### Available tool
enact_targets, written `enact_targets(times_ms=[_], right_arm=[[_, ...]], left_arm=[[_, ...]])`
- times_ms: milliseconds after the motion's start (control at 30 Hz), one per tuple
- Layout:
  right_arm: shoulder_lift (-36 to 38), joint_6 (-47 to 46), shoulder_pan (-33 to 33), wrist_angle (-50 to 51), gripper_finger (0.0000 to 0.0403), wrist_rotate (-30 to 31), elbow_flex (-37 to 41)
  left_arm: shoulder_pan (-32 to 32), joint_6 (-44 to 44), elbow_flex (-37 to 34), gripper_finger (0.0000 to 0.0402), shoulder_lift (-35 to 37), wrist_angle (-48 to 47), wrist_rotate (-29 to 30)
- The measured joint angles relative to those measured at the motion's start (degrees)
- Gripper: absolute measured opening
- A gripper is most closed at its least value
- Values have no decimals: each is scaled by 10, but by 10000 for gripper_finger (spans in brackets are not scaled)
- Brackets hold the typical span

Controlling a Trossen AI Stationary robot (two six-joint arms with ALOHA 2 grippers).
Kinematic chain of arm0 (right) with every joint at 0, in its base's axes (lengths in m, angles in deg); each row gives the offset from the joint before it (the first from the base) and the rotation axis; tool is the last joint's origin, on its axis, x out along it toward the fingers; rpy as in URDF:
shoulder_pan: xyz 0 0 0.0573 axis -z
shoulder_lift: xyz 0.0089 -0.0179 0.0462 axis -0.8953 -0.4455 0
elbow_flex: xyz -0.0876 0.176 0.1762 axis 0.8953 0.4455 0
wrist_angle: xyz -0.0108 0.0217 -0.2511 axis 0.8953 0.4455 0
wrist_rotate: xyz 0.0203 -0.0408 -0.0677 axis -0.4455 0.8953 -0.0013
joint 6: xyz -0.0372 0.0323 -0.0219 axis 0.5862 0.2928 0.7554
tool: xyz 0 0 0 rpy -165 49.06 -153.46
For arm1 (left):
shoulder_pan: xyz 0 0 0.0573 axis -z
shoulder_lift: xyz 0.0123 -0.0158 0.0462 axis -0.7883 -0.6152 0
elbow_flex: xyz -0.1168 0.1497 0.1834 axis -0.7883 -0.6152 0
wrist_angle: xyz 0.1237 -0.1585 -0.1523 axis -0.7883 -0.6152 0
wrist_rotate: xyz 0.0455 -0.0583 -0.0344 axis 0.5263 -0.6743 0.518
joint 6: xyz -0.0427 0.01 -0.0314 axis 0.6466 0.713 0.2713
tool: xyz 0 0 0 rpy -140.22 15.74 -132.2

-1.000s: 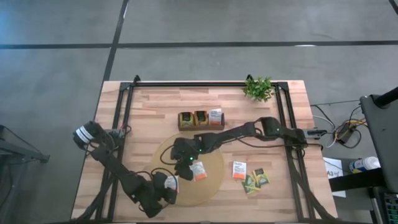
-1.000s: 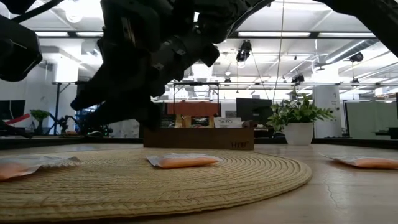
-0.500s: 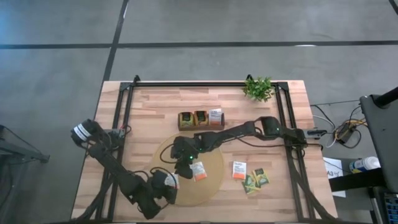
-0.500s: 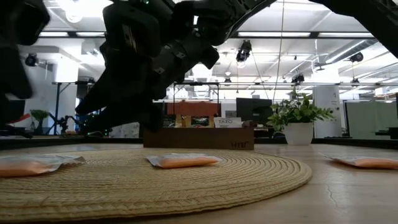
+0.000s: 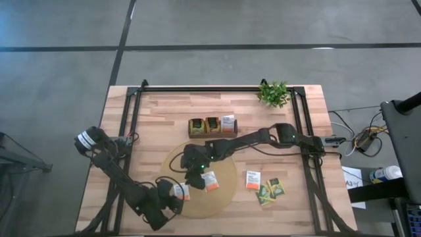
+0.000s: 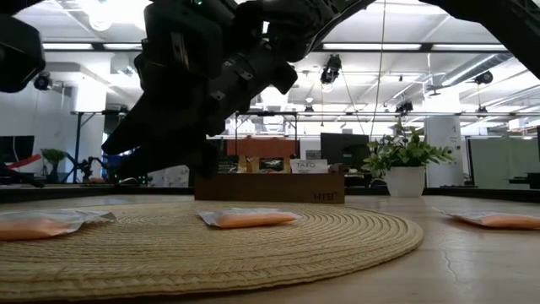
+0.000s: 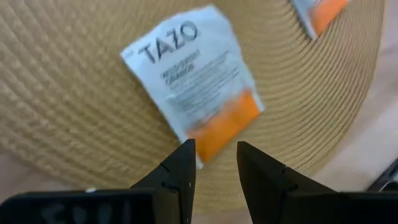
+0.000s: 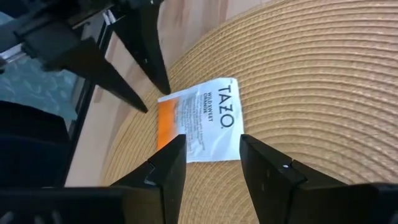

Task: Pick & Place Tea
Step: Put the orange tea bag into the right section of the wooden organizer

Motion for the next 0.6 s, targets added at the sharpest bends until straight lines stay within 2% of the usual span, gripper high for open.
enact_targets(times_ms=[167,533,600], right_arm=[[-2,5,5,-5,148,0,0],[-8,49,8,-2,148,-5,0],[-8,23,14,-3,148,-3,0]], left_arm=[[1,-7,-26,112,0,57,-4],[-1,10,-81,112,3,83,38],[-1,2,-86,112,2,89,50]])
